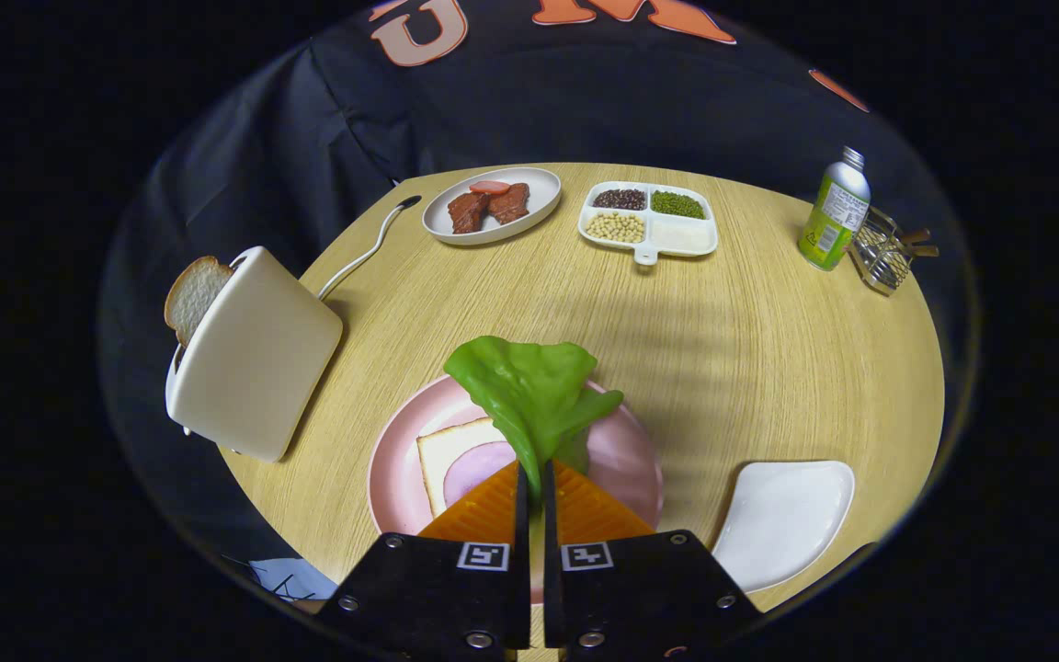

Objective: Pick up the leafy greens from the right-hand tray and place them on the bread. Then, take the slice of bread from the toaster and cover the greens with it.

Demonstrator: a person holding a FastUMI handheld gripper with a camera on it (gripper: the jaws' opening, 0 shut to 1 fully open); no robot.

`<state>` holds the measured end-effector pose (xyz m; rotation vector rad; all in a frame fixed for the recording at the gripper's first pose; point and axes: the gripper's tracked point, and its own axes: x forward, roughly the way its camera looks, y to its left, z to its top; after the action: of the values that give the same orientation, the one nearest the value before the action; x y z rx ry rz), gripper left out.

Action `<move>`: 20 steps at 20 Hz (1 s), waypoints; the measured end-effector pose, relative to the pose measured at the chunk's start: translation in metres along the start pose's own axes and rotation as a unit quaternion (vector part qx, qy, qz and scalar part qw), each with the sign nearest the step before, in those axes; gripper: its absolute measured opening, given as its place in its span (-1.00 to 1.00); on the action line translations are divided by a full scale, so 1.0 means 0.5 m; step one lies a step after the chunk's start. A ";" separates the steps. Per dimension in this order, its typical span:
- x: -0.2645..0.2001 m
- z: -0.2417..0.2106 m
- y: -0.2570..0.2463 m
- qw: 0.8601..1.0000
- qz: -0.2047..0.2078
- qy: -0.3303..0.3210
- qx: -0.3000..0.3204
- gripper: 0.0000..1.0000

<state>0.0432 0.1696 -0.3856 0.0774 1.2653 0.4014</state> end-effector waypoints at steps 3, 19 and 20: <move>0.016 -0.019 0.016 1.000 0.007 0.020 -0.008 -0.77; -0.033 -0.001 0.112 0.996 0.082 0.017 -0.001 0.02; -0.044 0.009 0.120 0.996 0.083 0.010 -0.003 0.04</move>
<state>0.0269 0.2184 -0.3476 0.1745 1.2809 0.5507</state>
